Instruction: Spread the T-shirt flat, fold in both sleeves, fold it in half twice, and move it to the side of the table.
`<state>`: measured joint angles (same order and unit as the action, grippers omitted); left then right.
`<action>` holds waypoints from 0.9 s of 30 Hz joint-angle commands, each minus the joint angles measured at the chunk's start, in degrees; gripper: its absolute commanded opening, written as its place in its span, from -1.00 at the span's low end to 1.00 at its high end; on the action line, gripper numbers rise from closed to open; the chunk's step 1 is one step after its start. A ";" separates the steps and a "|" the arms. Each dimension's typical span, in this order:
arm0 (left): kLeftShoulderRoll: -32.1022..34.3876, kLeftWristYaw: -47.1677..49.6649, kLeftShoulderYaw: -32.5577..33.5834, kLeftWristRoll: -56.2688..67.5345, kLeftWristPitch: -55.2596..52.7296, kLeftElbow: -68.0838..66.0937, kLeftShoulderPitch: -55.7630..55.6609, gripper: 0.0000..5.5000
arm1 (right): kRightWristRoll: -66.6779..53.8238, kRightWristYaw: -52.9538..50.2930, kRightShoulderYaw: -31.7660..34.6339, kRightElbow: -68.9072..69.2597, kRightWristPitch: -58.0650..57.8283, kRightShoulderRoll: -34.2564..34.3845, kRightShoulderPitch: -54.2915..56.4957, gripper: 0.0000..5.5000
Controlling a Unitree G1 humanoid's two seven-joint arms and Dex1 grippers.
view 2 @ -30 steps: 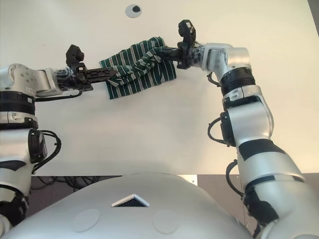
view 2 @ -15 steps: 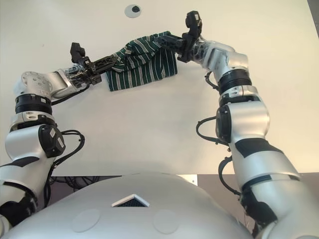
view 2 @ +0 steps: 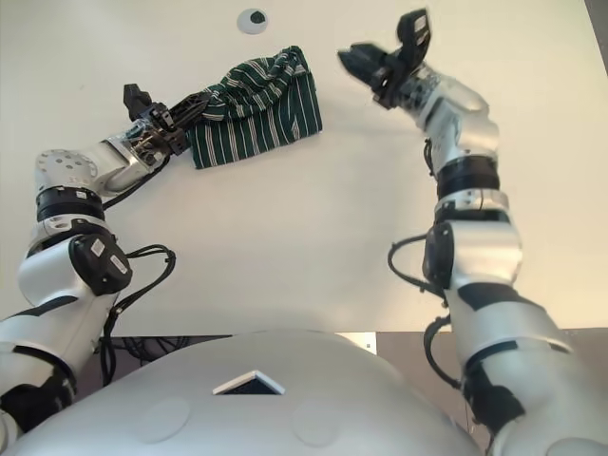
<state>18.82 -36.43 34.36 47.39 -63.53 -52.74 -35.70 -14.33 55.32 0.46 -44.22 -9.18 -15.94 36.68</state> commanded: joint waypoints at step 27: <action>-14.58 31.70 10.84 10.90 6.81 7.43 -1.13 -0.97 | 13.78 -8.11 -6.65 -26.91 13.62 6.96 9.97 -0.38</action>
<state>4.33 -6.20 45.93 59.14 -57.73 -46.11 -36.22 -2.74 48.58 -5.16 -68.36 7.53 -9.14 45.71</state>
